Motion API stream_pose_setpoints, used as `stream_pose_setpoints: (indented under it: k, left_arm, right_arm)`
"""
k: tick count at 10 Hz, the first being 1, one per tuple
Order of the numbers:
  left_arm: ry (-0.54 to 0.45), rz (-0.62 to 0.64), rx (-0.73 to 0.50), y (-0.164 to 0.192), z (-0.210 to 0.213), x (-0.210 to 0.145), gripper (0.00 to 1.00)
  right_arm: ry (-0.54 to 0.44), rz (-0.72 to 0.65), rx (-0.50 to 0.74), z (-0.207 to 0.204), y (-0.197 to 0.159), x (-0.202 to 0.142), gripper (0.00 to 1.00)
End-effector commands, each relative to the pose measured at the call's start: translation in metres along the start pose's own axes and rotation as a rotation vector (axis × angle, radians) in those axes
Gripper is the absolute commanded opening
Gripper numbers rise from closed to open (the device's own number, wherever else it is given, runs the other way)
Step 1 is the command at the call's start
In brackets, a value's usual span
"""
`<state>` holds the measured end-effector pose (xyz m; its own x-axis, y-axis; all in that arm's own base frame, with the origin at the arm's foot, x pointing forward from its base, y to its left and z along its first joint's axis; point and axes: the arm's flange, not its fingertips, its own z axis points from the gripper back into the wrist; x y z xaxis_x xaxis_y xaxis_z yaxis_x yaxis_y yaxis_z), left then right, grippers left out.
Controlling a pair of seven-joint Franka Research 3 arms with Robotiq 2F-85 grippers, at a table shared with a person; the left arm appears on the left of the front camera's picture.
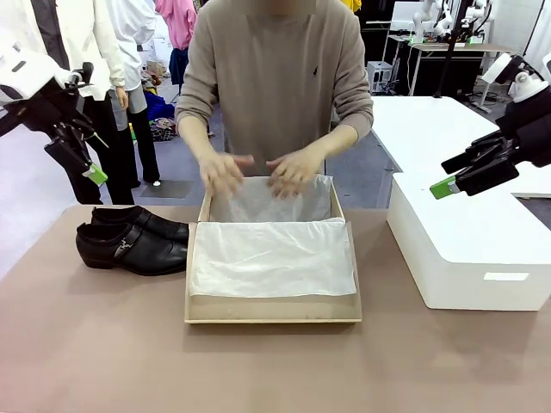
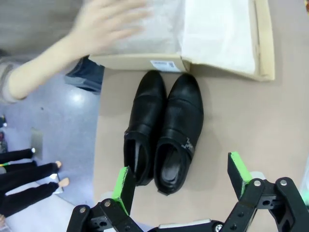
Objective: Pack the shoes into the box.
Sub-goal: Place one shoe of the Shoes into the Shoes Box.
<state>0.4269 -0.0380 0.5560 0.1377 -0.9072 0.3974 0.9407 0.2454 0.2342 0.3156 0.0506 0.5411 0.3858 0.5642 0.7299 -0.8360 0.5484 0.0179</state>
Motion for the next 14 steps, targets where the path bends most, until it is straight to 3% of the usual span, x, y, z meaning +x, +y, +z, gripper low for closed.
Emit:
stream_pose_setpoints:
  k: [1, 5, 14]
  left_arm:
    - [0.044, -0.073, -0.04, 0.026, -0.006, -0.004, 1.0]
    - [0.072, -0.108, -0.091, 0.052, -0.033, -0.015, 1.0]
    - [0.106, -0.089, -0.074, 0.049, -0.042, -0.014, 1.0]
  right_arm:
    - [-0.013, 0.008, 0.01, -0.001, -0.001, 0.001, 1.0]
    - [-0.013, 0.008, 0.01, -0.001, -0.001, 0.001, 1.0]
    - [-0.013, 0.008, 0.01, -0.001, -0.001, 0.001, 1.0]
